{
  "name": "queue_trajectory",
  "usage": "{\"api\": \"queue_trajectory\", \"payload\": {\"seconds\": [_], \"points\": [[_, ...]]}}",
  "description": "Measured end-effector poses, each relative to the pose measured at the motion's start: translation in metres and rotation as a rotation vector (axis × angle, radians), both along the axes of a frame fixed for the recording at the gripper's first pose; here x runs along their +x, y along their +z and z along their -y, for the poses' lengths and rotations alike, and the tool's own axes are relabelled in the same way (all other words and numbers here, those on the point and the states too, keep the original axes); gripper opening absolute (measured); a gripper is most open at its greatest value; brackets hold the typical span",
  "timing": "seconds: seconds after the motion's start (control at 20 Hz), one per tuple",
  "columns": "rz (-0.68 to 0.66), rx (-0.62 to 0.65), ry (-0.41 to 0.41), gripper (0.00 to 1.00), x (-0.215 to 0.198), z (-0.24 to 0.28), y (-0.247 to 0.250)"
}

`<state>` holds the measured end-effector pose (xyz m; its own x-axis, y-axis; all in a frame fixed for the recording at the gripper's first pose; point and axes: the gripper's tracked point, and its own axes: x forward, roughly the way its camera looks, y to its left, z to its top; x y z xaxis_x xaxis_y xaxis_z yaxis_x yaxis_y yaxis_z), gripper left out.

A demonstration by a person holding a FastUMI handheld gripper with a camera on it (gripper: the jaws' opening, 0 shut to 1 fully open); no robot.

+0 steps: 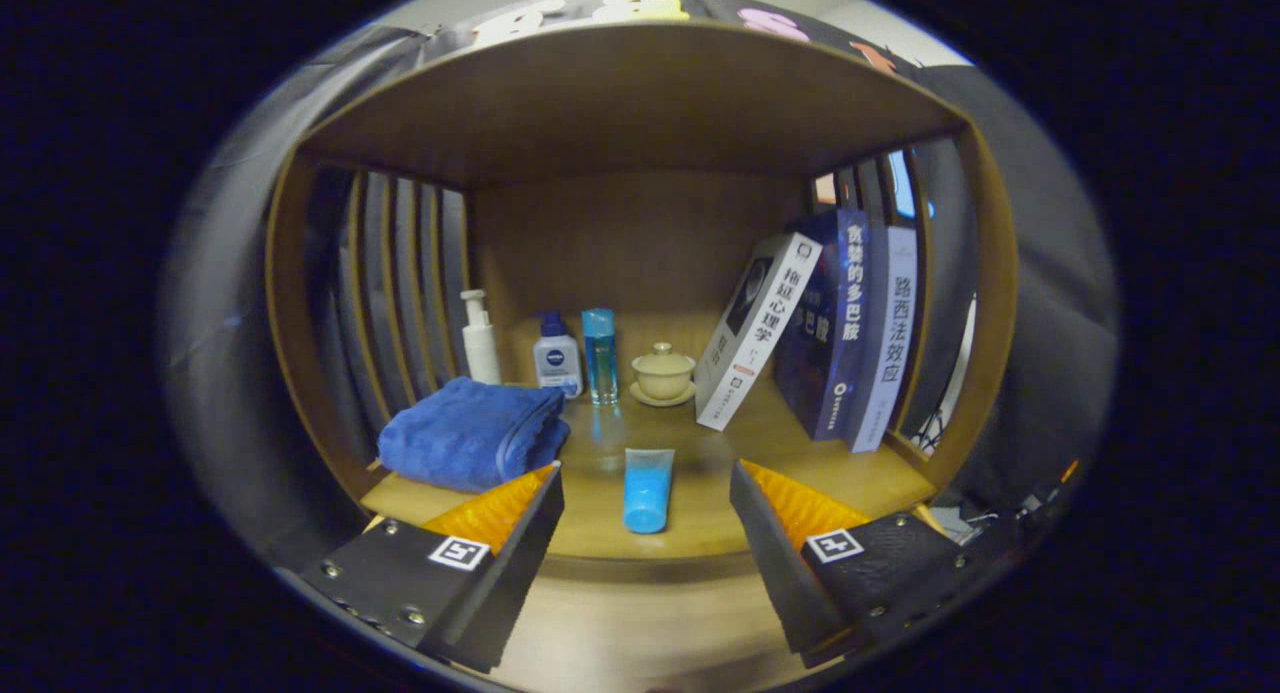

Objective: Pull open the drawer, take out the items inside it, and place them on the countertop above the cabinet.

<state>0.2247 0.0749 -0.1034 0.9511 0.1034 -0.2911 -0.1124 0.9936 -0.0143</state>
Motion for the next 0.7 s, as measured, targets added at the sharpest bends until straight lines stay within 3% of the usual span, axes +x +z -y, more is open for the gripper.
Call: {"api": "queue_trajectory", "payload": {"seconds": [0.35, 0.7], "points": [[0.105, 0.017, -0.021, 0.99, -0.116, 0.025, 0.024], [0.156, -0.001, -0.056, 0.99, -0.196, 0.053, 0.012]]}}
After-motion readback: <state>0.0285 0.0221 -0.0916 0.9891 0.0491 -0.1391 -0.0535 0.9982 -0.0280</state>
